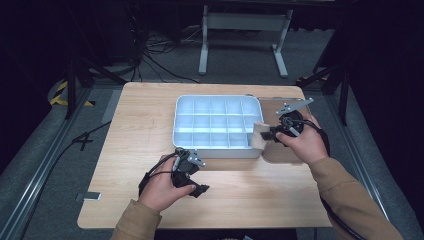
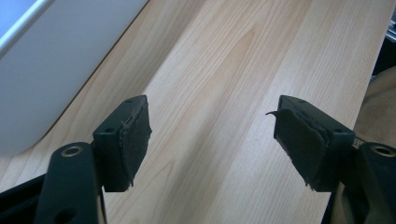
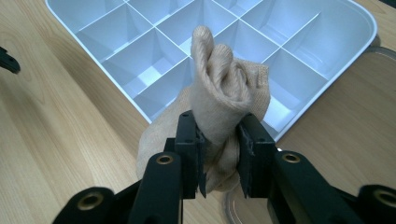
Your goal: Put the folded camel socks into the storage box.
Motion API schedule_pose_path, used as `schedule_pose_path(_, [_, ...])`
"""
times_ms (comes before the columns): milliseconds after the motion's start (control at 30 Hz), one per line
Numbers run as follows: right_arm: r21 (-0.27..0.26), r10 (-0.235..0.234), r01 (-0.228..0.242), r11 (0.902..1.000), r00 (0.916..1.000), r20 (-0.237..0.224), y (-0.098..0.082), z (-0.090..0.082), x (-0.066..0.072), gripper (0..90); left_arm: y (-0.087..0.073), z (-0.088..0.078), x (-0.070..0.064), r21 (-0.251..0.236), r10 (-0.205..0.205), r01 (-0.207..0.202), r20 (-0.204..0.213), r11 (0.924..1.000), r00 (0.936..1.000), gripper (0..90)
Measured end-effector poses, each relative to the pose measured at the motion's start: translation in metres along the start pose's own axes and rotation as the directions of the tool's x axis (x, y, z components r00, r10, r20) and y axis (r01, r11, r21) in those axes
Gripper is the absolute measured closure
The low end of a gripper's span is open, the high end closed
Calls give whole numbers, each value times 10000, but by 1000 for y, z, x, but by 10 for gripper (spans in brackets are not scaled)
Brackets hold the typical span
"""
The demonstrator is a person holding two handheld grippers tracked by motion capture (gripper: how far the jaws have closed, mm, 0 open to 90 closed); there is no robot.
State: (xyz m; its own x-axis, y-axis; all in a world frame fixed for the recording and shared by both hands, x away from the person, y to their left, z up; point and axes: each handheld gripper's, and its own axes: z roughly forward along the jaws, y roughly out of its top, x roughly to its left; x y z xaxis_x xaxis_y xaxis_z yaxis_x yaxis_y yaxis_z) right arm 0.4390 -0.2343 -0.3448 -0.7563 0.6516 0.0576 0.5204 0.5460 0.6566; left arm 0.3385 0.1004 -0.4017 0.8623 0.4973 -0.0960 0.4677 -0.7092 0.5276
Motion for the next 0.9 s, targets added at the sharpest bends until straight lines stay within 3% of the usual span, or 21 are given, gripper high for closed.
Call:
schedule_pose_path(300, [662,-507,481,9967,9980,384,14,14,-5,727,-14,-10,1,-131,-337,334,-235,9994,9992,275])
schedule_pose_path(533, [1030,-639,580,9930,9964,551,18,26,-8,724,-25,-19,3,-480,-662,635,-557,9968,9963,266])
schedule_pose_path(900, [1955,-1030,841,9771,9908,883,23,46,-10,723,-36,-27,4,-523,-903,867,-714,9949,9934,263])
